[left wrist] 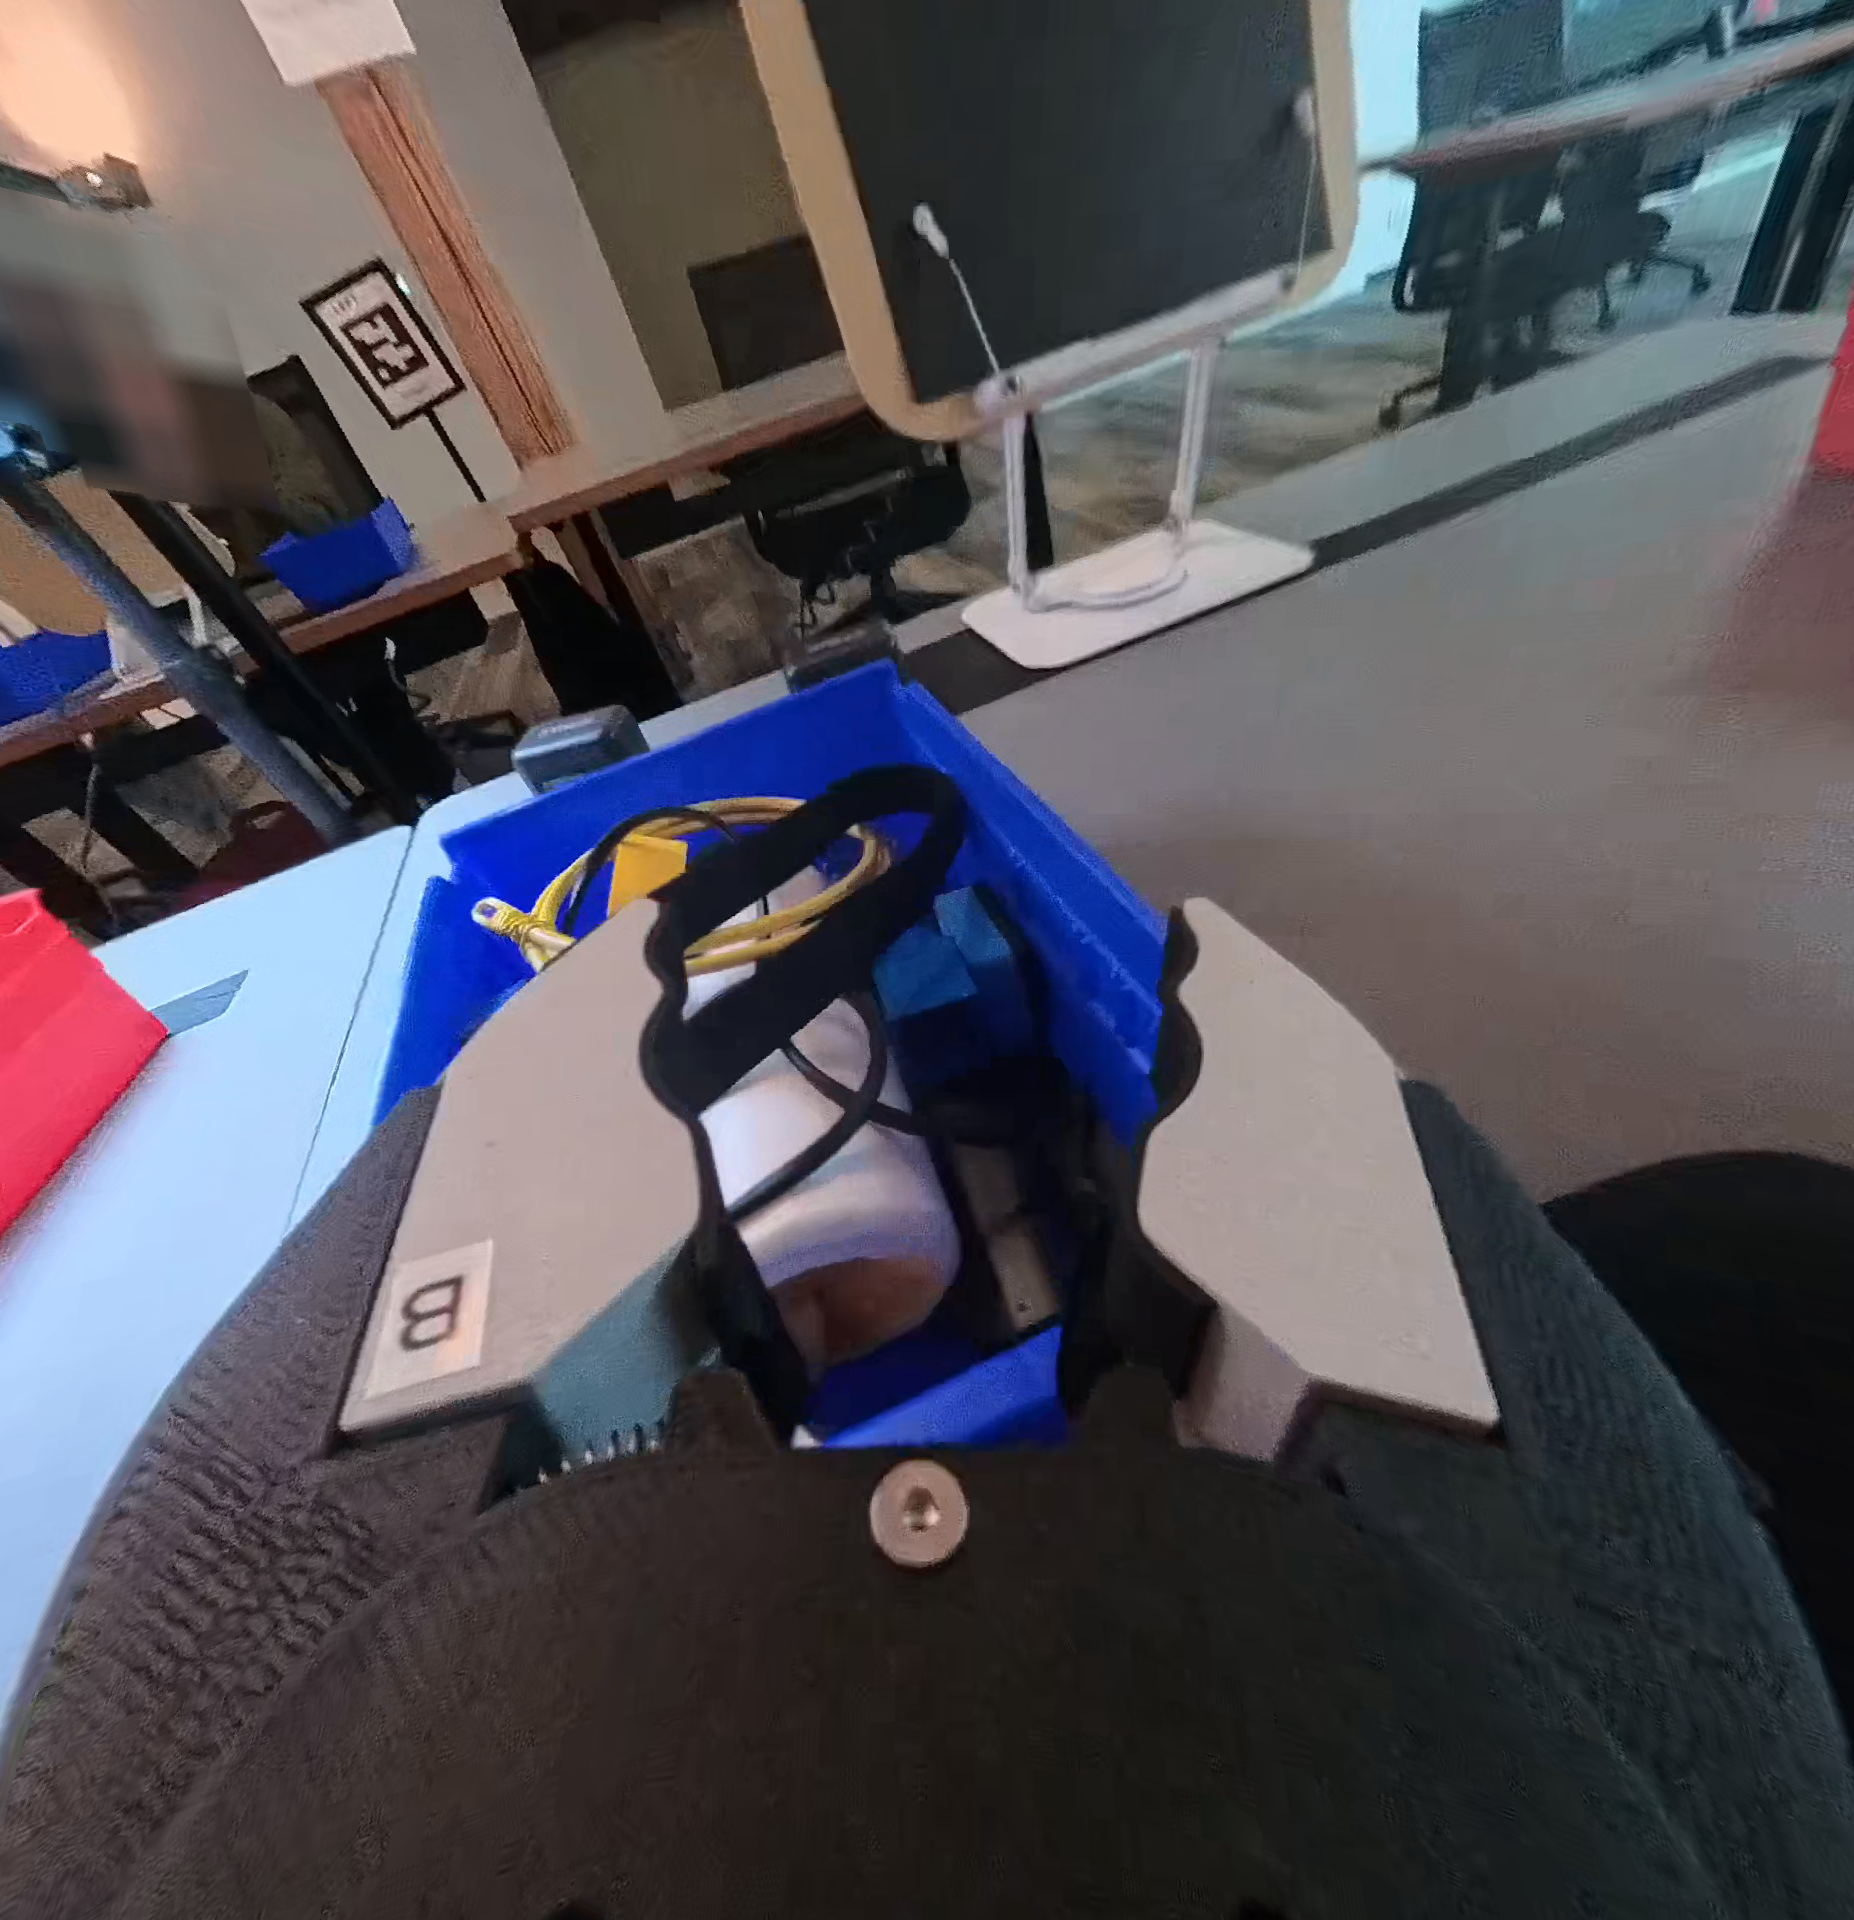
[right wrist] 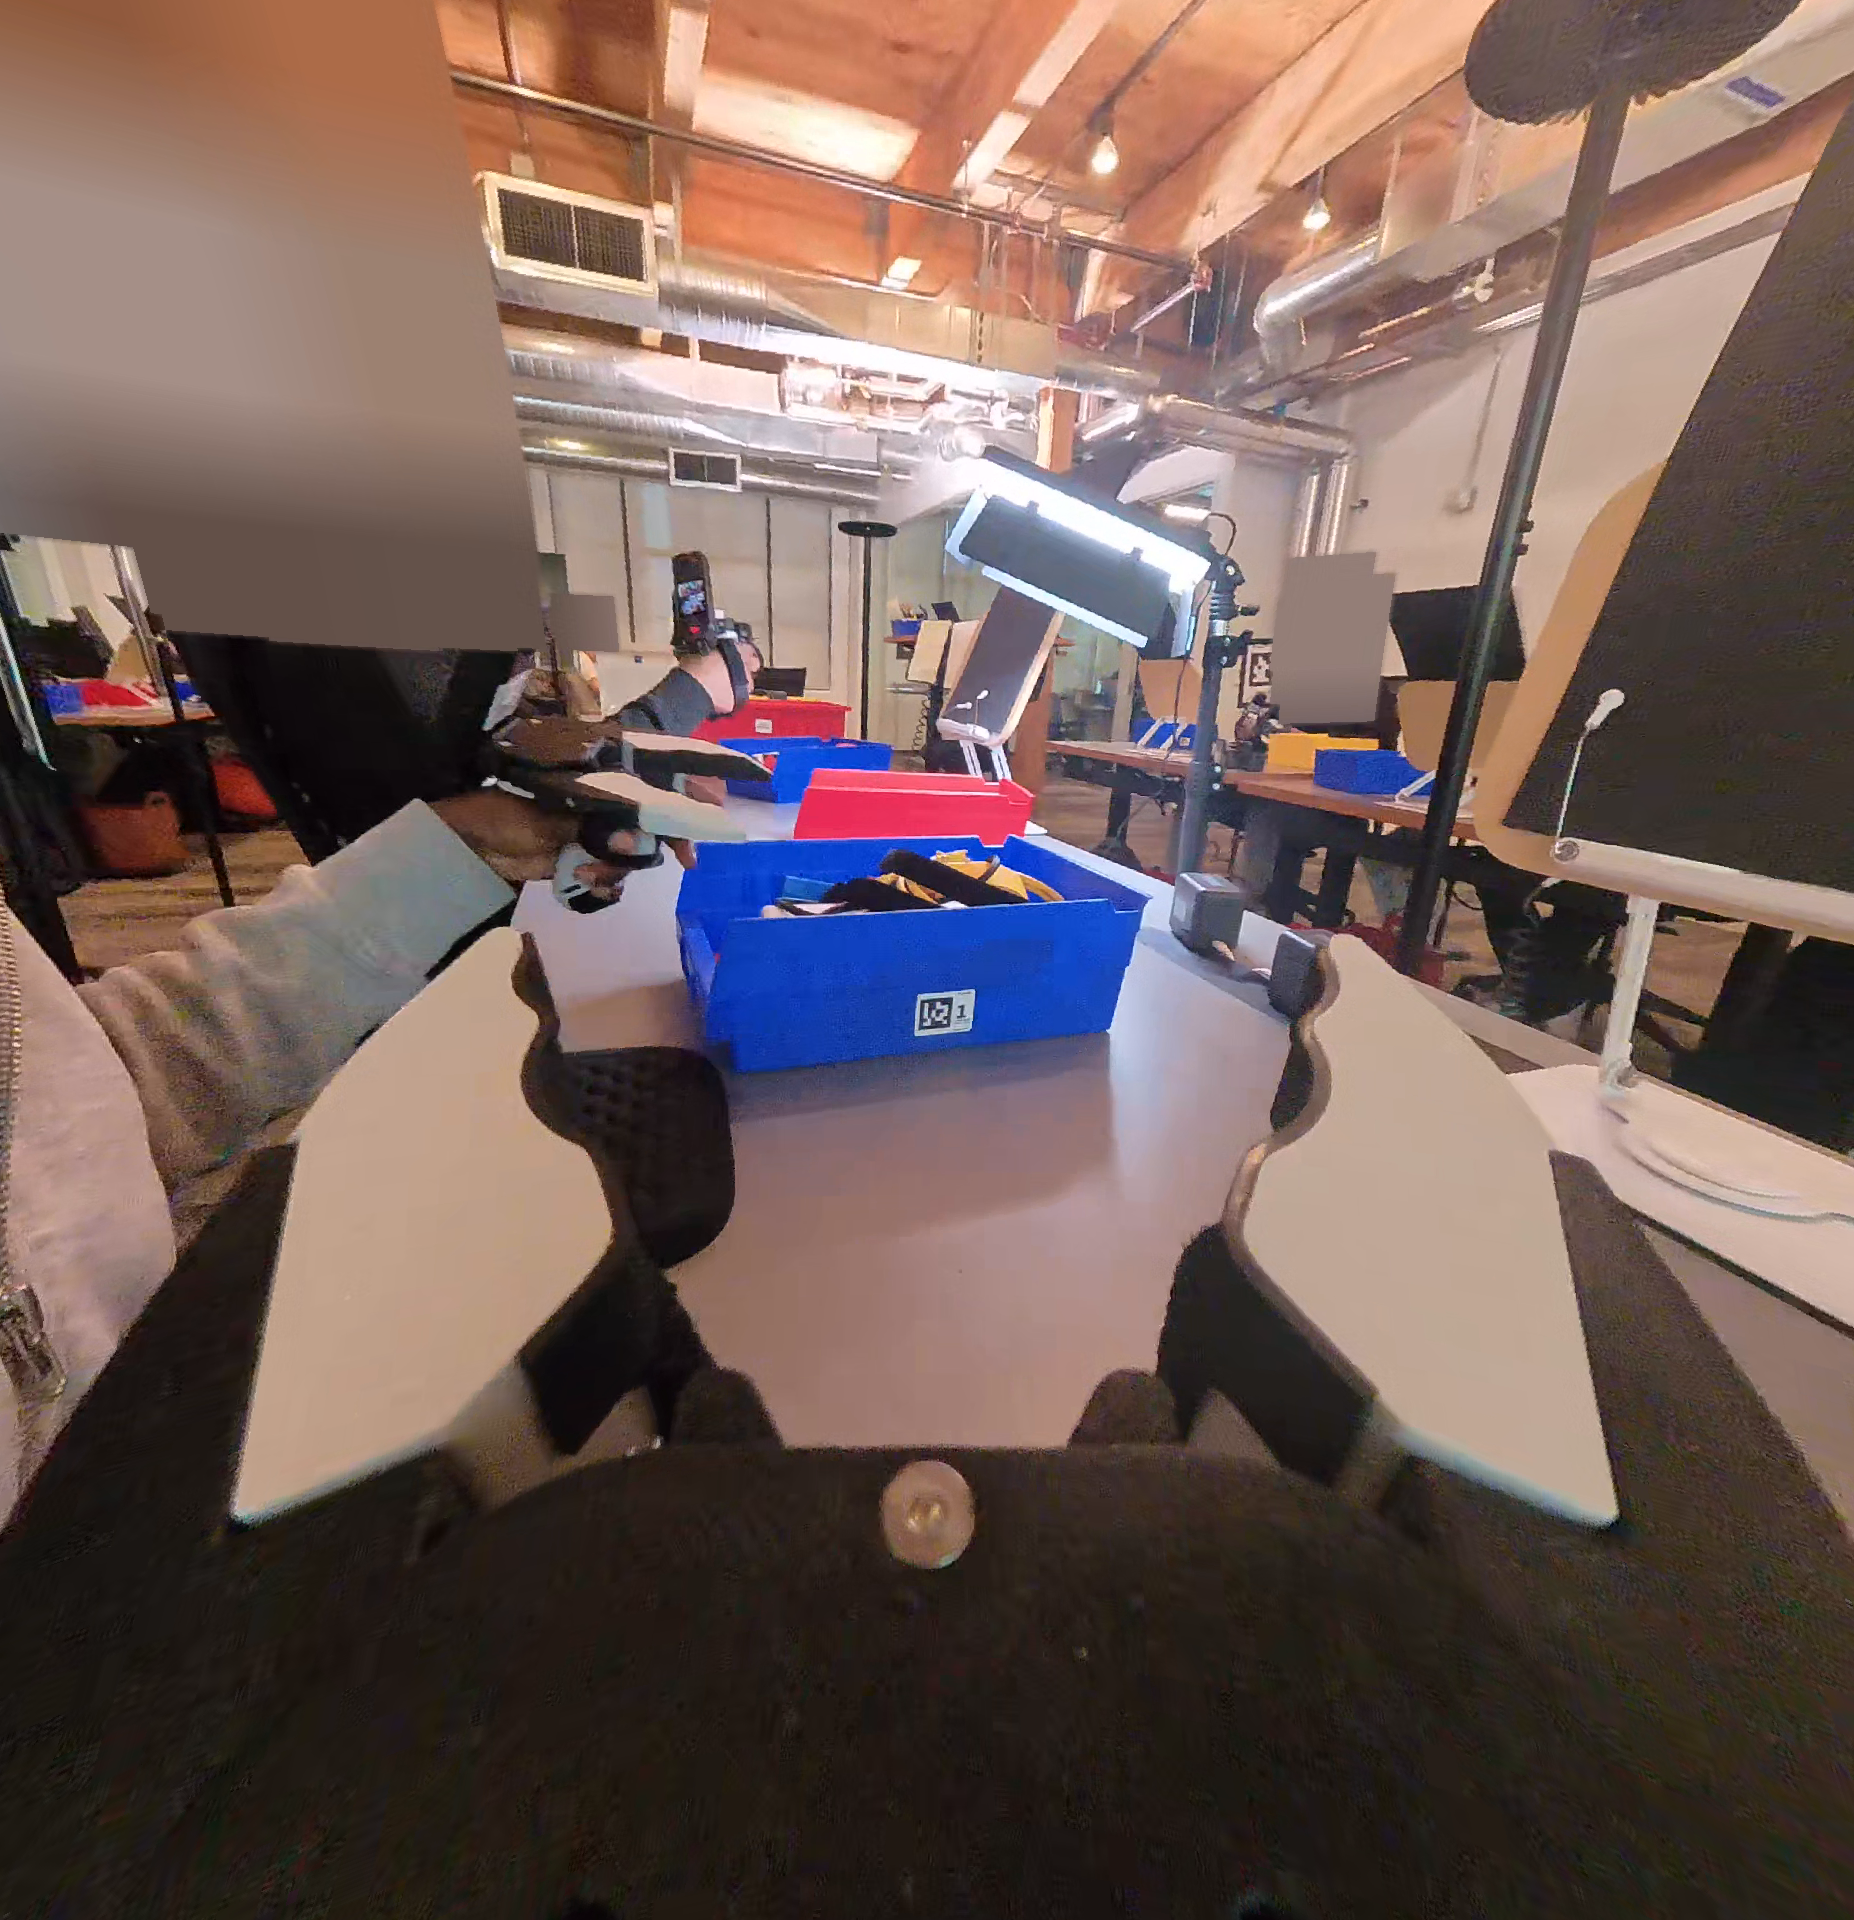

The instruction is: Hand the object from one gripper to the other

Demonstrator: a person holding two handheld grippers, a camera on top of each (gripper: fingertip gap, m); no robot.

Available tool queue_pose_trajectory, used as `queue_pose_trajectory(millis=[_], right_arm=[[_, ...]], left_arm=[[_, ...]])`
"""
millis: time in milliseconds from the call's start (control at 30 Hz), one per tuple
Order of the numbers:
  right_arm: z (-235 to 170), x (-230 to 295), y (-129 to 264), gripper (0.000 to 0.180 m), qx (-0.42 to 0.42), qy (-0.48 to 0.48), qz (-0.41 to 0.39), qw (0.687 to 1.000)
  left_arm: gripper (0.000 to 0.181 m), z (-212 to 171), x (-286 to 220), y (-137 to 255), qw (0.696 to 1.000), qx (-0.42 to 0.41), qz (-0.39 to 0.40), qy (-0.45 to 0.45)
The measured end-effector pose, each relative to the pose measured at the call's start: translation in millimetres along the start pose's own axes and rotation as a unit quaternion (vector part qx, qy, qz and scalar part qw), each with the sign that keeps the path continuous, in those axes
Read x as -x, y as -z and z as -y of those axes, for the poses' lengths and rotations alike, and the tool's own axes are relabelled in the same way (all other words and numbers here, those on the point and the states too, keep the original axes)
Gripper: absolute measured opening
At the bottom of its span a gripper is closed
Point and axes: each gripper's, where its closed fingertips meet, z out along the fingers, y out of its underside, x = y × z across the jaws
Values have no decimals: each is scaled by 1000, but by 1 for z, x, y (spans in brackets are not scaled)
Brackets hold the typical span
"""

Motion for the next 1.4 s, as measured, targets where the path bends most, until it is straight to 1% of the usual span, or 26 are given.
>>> queue_pose_trajectory(millis=[67, 100, 167, 233, 267, 333, 400, 433, 500, 600, 667, 700, 767, 833, 967, 1133, 1233, 1400], right_arm=[[-3, -4, -5, 132, -4, -12, 9, 1000], [-5, -6, -8, 132, -1, -15, 13, 1000], [-12, -10, -12, 132, 10, -14, 16, 1000], [-17, -13, -14, 131, 16, -14, 17, 1000], [-20, -15, -16, 131, 18, -18, 17, 1000], [-25, -19, -17, 130, 22, -26, 15, 999], [-31, -23, -16, 130, 27, -32, 9, 999], [-34, -26, -15, 130, 29, -34, 5, 999], [-35, -30, -12, 128, 29, -37, -4, 999], [-34, -34, -10, 127, 21, -45, -10, 999], [-35, -36, -9, 127, 19, -49, -12, 999], [-35, -36, -9, 127, 20, -50, -13, 998], [-38, -38, -9, 127, 24, -53, -15, 998], [-40, -37, -10, 127, 31, -53, -13, 998], [-46, -34, -13, 126, 49, -45, -8, 998], [-52, -29, -16, 126, 68, -31, -3, 997], [-52, -26, -17, 124, 70, -27, 1, 997], [-45, -21, -28, 114, 74, -23, 17, 997]], left_arm=[[87, -13, 11, -21, 998, 52, -30, -19], [87, -22, 16, -31, 994, 91, -52, -31], [92, -37, 30, -48, 981, 166, -80, -68], [96, -45, 39, -60, 965, 214, -114, -104], [98, -48, 45, -67, 957, 231, -127, -119], [95, -55, 51, -75, 941, 265, -156, -145], [95, -68, 55, -79, 917, 311, -189, -162], [92, -73, 57, -80, 908, 327, -200, -168], [86, -79, 60, -84, 898, 343, -212, -174], [77, -82, 61, -86, 893, 352, -221, -175], [57, -80, 60, -86, 895, 350, -215, -174], [47, -78, 64, -87, 898, 348, -200, -180], [33, -76, 64, -85, 901, 342, -197, -179], [27, -71, 64, -82, 906, 334, -192, -175], [24, -56, 65, -79, 919, 312, -178, -165], [23, -24, 60, -77, 945, 247, -161, -143], [21, 1, 57, -80, 964, 183, -144, -128], [14, 56, 54, -87, 989, 47, -78, -117]])
